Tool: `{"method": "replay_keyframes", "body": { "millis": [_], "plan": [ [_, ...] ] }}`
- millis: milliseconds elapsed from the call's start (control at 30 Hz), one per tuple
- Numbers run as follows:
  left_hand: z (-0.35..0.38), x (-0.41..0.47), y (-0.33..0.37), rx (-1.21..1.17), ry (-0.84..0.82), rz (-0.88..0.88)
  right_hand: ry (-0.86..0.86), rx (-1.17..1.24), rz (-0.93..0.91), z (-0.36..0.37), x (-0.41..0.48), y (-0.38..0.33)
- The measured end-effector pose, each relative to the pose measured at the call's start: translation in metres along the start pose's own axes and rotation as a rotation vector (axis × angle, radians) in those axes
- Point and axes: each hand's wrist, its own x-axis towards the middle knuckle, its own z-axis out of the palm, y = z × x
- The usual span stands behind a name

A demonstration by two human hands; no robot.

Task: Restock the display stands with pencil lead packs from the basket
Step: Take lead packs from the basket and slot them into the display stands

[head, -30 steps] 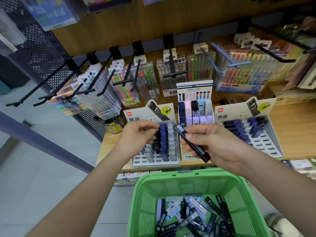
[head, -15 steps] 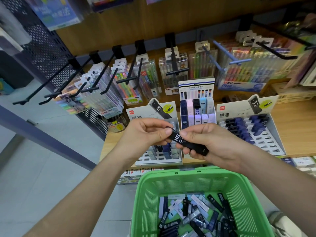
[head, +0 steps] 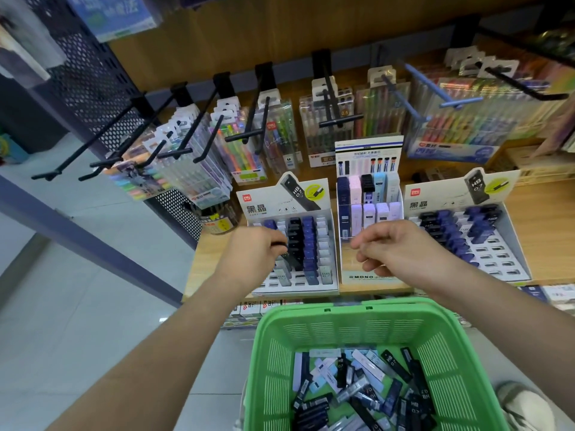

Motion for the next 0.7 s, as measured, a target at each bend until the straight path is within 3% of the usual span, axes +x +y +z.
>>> {"method": "replay_keyframes", "body": {
  "millis": [333,533,700],
  "plan": [
    [0.038,-0.002,-0.01,-0.05,-0.107,-0.002,0.014,-0.031,-0.009,-0.012,0.0,0.006],
    [0.051,0.002,-0.01,0.069,-0.197,0.034,-0.025,-0.089,-0.013,-0.018,-0.005,0.019],
    [0.06,0.003,-0.008,0.057,-0.13,0.005,-0.012,-0.156,-0.02,-0.026,-0.013,0.032]
  ]
}}
